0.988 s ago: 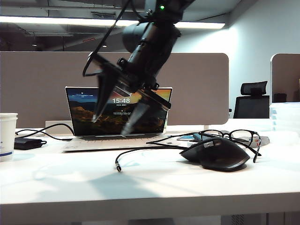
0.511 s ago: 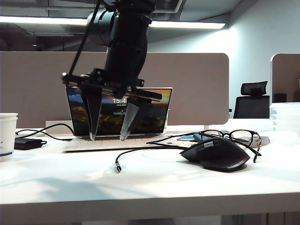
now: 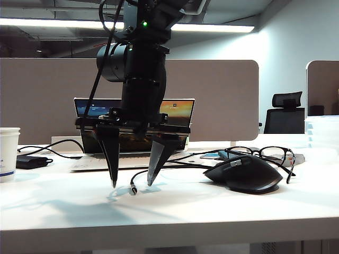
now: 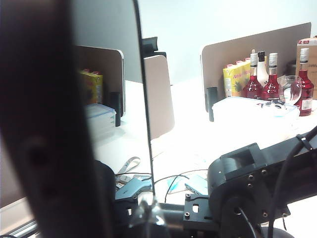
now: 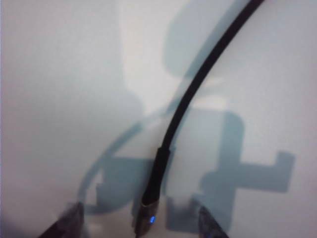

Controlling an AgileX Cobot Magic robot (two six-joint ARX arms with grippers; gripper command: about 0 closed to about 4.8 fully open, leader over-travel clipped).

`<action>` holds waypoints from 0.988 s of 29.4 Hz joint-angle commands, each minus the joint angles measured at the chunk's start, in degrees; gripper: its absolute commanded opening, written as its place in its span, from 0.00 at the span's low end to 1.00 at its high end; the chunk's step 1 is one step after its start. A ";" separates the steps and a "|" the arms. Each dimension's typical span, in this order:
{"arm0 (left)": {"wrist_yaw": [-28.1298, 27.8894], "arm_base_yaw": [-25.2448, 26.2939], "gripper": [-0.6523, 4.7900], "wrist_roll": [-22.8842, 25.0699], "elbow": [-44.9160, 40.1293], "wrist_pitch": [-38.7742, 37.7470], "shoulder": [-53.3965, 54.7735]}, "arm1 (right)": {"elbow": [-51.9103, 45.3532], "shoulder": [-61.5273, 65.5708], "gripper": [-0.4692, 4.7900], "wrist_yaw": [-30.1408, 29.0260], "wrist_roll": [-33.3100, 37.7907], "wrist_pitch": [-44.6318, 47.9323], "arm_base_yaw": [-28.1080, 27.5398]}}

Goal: Pick up the black phone, pick up the charger plug, insert the charger plug into the phone's charging port, and finally place the connected phone back on the desk.

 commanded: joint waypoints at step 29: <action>0.28 0.02 0.11 0.02 0.57 1.79 -0.22 | 0.35 -6.69 0.08 -3.13 -9.33 -3.65 -3.91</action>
